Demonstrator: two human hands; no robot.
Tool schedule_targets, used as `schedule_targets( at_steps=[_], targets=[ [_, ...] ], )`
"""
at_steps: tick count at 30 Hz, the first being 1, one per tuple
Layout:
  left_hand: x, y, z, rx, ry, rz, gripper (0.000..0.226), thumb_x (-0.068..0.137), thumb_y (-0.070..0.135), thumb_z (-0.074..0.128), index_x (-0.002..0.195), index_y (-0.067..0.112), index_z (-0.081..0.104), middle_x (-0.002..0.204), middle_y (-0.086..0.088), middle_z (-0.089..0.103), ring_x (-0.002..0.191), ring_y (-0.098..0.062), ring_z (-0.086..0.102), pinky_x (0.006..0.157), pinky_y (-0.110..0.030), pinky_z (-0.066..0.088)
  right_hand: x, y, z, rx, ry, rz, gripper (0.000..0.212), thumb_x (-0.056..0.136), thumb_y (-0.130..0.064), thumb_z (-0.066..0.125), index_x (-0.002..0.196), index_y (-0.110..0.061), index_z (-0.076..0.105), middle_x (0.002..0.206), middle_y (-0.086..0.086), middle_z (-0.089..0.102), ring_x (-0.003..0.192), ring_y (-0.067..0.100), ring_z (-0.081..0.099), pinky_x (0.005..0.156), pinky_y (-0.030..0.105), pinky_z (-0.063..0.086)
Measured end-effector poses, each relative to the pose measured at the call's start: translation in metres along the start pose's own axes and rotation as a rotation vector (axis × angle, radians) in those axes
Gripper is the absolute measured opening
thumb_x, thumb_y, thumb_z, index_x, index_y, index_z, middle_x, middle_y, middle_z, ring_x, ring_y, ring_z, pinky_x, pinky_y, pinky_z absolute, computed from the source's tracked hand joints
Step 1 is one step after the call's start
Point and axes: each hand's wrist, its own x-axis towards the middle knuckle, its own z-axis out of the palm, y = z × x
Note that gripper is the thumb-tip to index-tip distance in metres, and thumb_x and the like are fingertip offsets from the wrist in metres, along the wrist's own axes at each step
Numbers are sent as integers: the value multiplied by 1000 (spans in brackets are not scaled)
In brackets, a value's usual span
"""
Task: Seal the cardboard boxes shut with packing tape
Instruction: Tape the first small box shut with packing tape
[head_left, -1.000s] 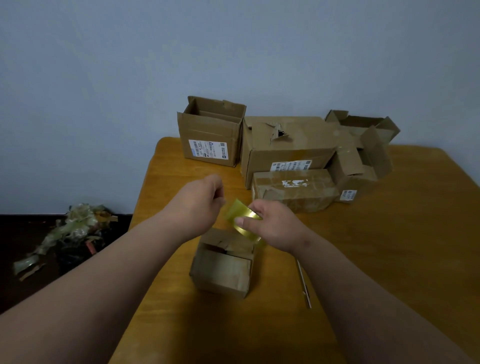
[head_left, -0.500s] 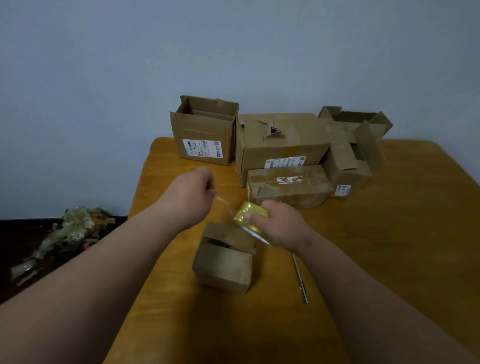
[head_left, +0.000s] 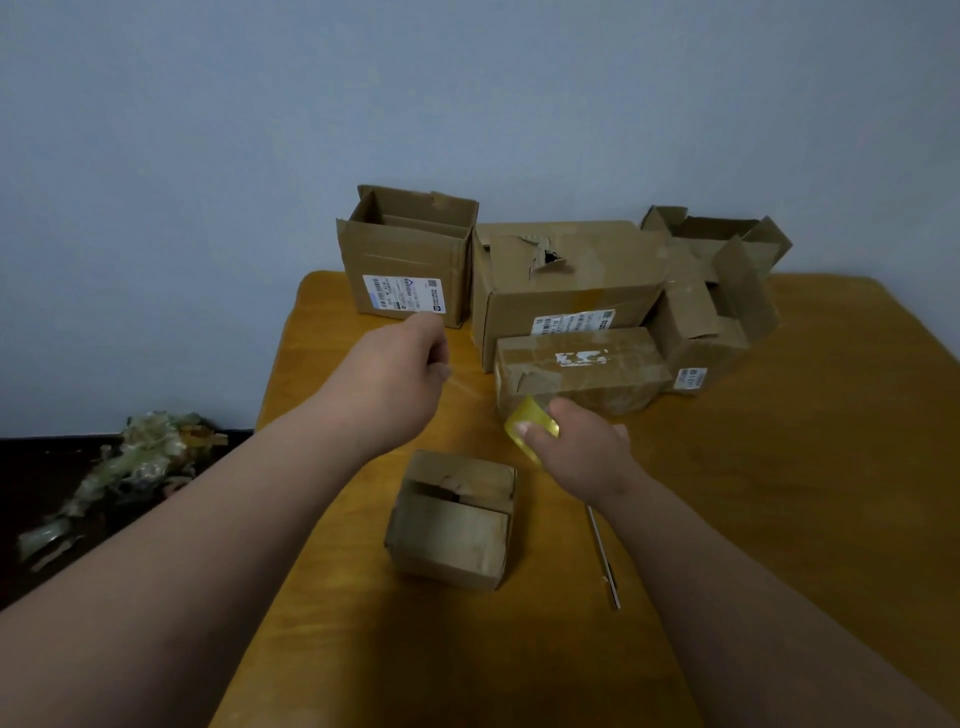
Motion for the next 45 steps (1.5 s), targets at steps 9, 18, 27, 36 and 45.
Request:
schedule_targets(
  at_steps=[9,18,27,36,45],
  targets=[
    [-1,1,10,34,-152,85,9,97,20,56,89,23,54,83,4,58,76,-11,54,63,-28,48,-22,21,20,-34,8,122,36,101,-48,40,124,-24,52,116,0,61,110,24,54,104,48,30],
    [-14,16,55,74,-251,153,18,96,21,55,81,27,48,80,5,57,76,-12,54,59,-28,45,-34,64,42,-12,-52,144,47,101,-46,44,145,-29,39,136,1,55,122,27,49,104,51,36],
    [-9,45,95,123,-222,2,23,94,23,57,76,29,43,75,7,55,70,-9,53,56,-28,40,4,104,43,-12,-43,-75,34,100,-33,51,129,-17,54,132,2,51,122,21,39,100,33,38],
    [-41,55,157,-18,27,-404,20,94,26,60,77,28,51,63,7,58,54,-5,53,44,-21,32,28,127,56,-180,-57,-232,37,97,-41,51,133,-33,45,142,-2,34,131,22,27,105,40,36],
    [-79,59,198,-318,209,-604,23,91,21,66,71,23,54,57,4,57,57,-8,55,43,-18,37,-36,166,91,-179,-83,155,59,83,-66,53,127,-28,40,129,-4,43,124,19,38,100,36,30]
  ],
)
